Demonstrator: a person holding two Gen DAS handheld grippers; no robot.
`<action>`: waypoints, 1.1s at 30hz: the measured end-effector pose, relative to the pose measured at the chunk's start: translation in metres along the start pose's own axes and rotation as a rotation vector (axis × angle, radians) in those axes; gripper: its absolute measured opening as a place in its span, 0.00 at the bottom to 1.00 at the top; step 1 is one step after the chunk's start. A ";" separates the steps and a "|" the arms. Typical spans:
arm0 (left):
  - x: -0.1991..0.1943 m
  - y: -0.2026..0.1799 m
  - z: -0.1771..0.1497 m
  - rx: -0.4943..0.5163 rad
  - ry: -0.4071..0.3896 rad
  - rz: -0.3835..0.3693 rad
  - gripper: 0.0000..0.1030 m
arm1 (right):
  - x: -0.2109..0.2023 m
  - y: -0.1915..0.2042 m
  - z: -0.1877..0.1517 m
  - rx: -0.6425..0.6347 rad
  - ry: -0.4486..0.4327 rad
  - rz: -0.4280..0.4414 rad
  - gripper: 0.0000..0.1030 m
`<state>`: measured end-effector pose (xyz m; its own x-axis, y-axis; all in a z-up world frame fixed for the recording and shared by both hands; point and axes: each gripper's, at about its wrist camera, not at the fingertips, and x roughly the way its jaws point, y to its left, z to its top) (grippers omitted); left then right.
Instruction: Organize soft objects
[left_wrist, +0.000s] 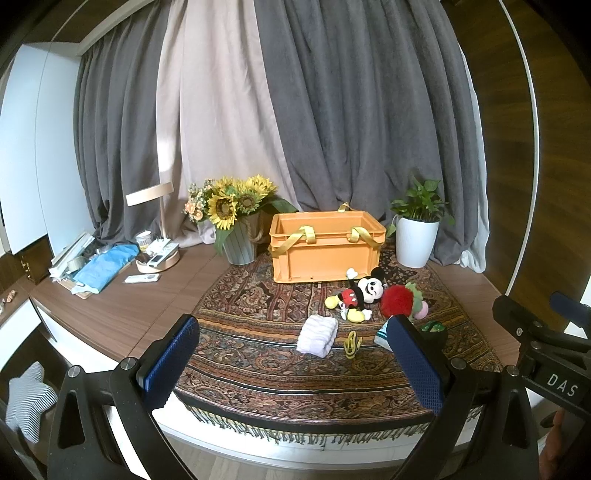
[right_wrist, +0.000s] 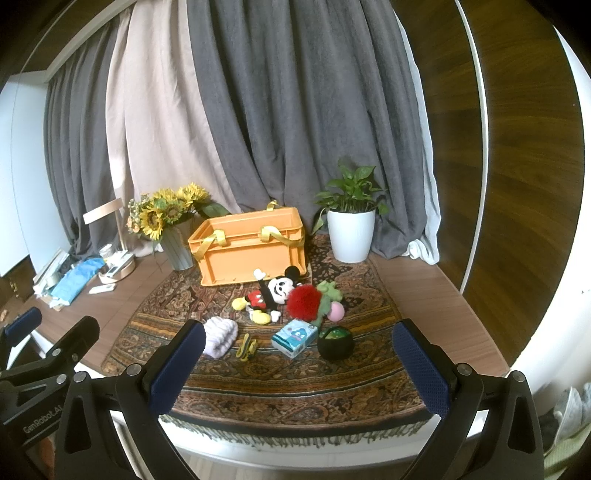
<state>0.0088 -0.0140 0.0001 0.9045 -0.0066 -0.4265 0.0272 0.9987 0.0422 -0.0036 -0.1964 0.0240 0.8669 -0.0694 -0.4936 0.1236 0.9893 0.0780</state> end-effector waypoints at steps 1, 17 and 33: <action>0.000 0.000 0.000 0.000 0.000 -0.001 1.00 | 0.000 0.000 0.000 0.000 0.000 0.000 0.99; -0.001 -0.004 0.000 -0.001 0.003 -0.004 1.00 | 0.000 -0.001 0.000 0.000 -0.001 -0.001 0.99; 0.023 -0.020 -0.014 -0.016 0.092 -0.074 1.00 | 0.027 -0.026 -0.014 0.014 0.061 -0.006 0.99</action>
<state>0.0235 -0.0334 -0.0234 0.8573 -0.0765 -0.5091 0.0851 0.9964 -0.0065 0.0100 -0.2223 -0.0033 0.8349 -0.0671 -0.5462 0.1358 0.9870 0.0863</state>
